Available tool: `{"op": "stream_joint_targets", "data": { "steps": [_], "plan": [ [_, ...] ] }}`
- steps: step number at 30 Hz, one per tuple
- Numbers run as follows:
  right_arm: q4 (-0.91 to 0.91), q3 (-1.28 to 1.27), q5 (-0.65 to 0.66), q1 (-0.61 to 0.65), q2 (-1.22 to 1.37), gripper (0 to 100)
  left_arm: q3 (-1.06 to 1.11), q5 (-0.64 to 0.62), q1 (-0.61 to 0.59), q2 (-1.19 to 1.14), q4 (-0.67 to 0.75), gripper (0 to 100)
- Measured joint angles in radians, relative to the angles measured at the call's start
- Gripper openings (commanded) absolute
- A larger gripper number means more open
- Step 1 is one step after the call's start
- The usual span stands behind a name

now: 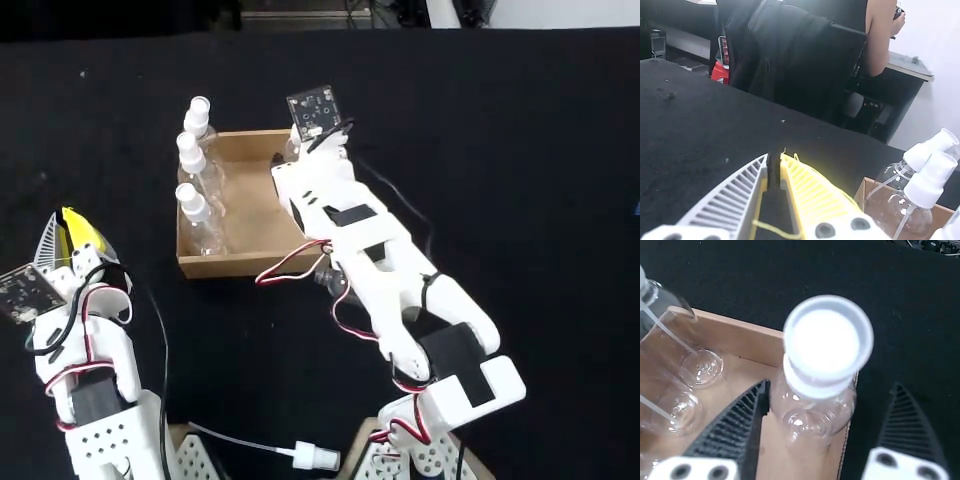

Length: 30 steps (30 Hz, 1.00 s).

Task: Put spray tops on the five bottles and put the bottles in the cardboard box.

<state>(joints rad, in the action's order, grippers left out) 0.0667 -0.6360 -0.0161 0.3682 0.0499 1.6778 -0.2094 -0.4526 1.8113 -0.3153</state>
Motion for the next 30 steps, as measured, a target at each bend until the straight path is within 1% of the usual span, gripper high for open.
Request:
{"op": "stream_joint_targets", "data": {
  "steps": [5, 12, 22, 30],
  "plan": [
    [0.000, 0.000, 0.000, 0.000, 0.000, 32.0, 0.000, 0.000, 0.000, 0.000, 0.000, 3],
    [0.009, 0.000, 0.000, 0.002, 0.000, 45.9, 0.000, 0.000, 0.000, 0.000, 0.000, 3],
    [0.097, 0.000, 0.000, 0.000, -0.028, 45.9, 0.000, 0.000, 0.000, 0.000, 0.000, 3],
    [0.101, 0.000, 0.000, 0.000, -0.106, 45.9, 0.000, 0.000, 0.000, 0.000, 0.000, 3]
  ]
}}
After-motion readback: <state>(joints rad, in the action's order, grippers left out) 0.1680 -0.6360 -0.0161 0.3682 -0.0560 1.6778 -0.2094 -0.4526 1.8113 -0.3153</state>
